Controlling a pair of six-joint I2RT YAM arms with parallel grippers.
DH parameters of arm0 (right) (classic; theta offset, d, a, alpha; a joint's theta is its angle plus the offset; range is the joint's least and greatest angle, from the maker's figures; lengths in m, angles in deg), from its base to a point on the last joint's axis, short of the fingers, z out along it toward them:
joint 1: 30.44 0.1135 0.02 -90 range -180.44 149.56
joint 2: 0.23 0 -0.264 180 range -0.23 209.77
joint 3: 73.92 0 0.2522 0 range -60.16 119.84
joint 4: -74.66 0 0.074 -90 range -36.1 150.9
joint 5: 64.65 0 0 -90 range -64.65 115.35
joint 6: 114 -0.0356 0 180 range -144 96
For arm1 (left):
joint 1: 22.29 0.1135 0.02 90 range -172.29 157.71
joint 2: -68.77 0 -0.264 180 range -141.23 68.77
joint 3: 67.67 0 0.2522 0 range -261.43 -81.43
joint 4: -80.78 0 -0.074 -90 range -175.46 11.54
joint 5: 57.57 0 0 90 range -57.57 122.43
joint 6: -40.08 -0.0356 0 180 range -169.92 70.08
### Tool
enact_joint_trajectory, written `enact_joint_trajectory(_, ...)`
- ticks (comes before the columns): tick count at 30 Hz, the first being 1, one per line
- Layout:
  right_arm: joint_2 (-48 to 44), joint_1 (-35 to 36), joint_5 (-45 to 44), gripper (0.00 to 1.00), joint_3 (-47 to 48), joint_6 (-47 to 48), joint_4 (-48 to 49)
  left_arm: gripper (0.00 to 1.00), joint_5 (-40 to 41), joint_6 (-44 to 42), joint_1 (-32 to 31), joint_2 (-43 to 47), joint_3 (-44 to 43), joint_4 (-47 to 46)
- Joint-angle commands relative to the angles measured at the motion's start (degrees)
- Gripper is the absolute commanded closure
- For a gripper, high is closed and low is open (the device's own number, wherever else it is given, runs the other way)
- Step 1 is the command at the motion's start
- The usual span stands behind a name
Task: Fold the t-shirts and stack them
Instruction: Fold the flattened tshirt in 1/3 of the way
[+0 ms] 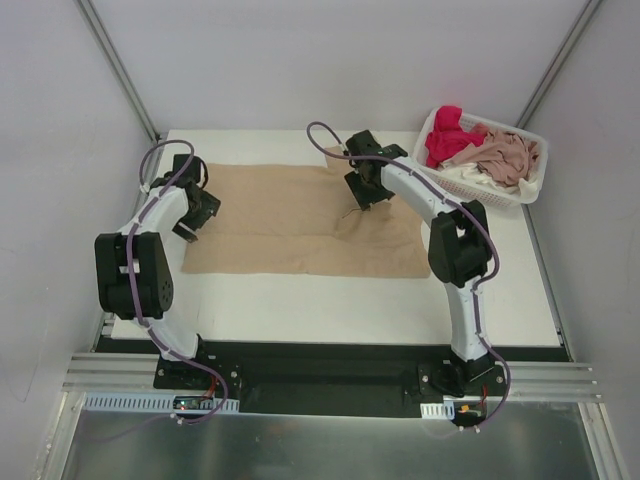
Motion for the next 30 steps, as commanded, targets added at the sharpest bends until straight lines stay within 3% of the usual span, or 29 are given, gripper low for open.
enact_joint_trajectory(1, 3.56, -1.21, -9.49, 0.31, 8.57, 0.09, -0.41, 0.03, -1.16, -2.23, -1.29, 3.38, -3.21, 0.51)
enact_joint_trajectory(2, 3.21, -1.13, -10.74, 0.27, 8.67, -0.26, -0.15, 0.01, -0.55, -2.67, -1.9, 4.26, -3.21, 0.6)
enact_joint_trajectory(5, -1.61, -1.04, -11.11, 0.01, 4.82, -1.58, 1.87, 0.01, 0.59, -3.37, -3.74, 8.74, -1.64, 0.51)
enact_joint_trajectory(11, -19.43, -1.13, 3.29, 0.03, -16.96, -10.88, 8.79, 0.01, -0.81, -3.37, -7.35, 15.16, 2.76, 0.42)
enact_joint_trajectory(15, -23.34, -1.04, 16.56, 0.03, -27.62, -15.73, 15.66, 0.01, -3.18, -3.46, -9.82, 13.15, 4.17, 0.34)
enact_joint_trajectory(18, -18.87, -0.08, 18.35, 0.03, -23.95, -15.91, 13.57, 0.01, -4.94, -2.94, -10.08, 11.57, 5.05, 0.42)
enact_joint_trajectory(22, -10.61, 1.77, 7.3, 0.03, -16.75, -15.12, 12.68, 0.01, -4.94, -2.41, -10.08, 11.56, 6.54, -0.01)
enact_joint_trajectory(30, 9.61, 1.95, 4.46, 0.03, 9.42, -16.26, 10.05, 0.01, -5.03, -3.11, -10.08, 12.18, 6.81, -0.1)
